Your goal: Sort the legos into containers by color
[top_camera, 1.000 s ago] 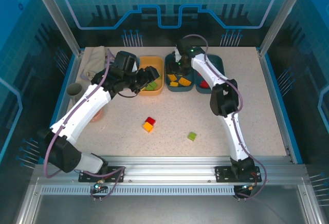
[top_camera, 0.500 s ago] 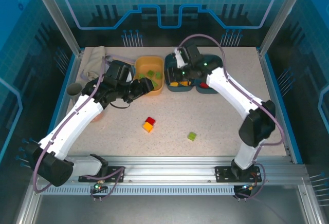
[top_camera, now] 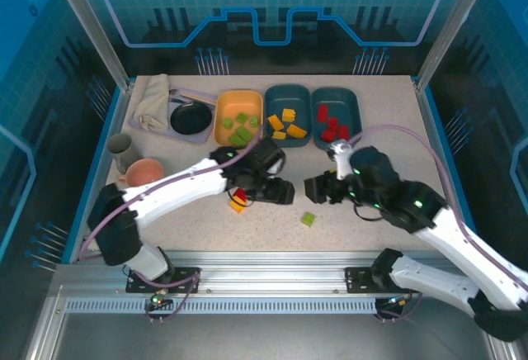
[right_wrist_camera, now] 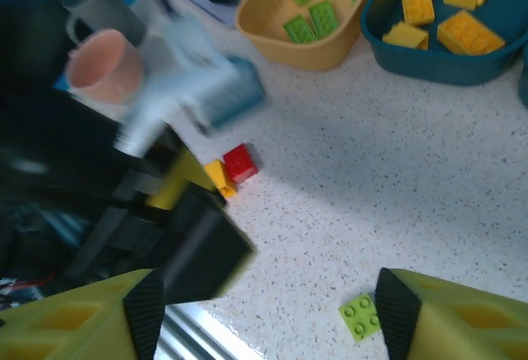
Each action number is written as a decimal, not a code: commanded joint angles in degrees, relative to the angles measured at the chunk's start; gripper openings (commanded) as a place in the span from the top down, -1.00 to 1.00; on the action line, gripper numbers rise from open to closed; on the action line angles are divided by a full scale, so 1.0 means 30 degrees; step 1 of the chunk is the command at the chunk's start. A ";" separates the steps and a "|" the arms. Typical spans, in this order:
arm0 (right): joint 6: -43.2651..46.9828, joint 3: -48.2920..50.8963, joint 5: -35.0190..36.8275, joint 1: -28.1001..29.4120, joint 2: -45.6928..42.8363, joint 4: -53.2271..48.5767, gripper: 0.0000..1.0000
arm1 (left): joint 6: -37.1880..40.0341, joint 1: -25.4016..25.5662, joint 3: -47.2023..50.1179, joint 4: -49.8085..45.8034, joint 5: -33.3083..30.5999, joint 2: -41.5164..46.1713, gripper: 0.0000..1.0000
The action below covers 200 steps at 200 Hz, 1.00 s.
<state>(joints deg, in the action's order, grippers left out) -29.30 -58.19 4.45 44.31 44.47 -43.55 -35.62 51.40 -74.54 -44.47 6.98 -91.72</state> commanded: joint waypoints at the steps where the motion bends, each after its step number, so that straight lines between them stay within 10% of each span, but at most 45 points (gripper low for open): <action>1: -0.1593 0.0630 -0.0103 0.0246 -0.2546 -0.2155 -0.52 | 0.0510 0.1242 -0.1425 -0.0150 -0.1183 -0.1792 -0.37; 113: -0.2948 0.0123 0.1317 0.0274 -0.5618 -0.3905 -0.65 | 0.0655 0.3405 -0.7315 -0.1822 -0.3494 -0.9809 -0.37; 200: -0.2858 0.0179 0.1469 0.0279 -0.5392 -0.3537 -0.65 | 0.0587 0.3577 -0.7802 -0.1966 -0.3945 -1.1630 0.05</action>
<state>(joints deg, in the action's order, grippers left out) -37.32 -57.32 7.77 44.38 28.23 -54.19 -34.22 61.69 -96.29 -48.47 -2.79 -125.36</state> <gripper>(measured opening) 0.826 0.521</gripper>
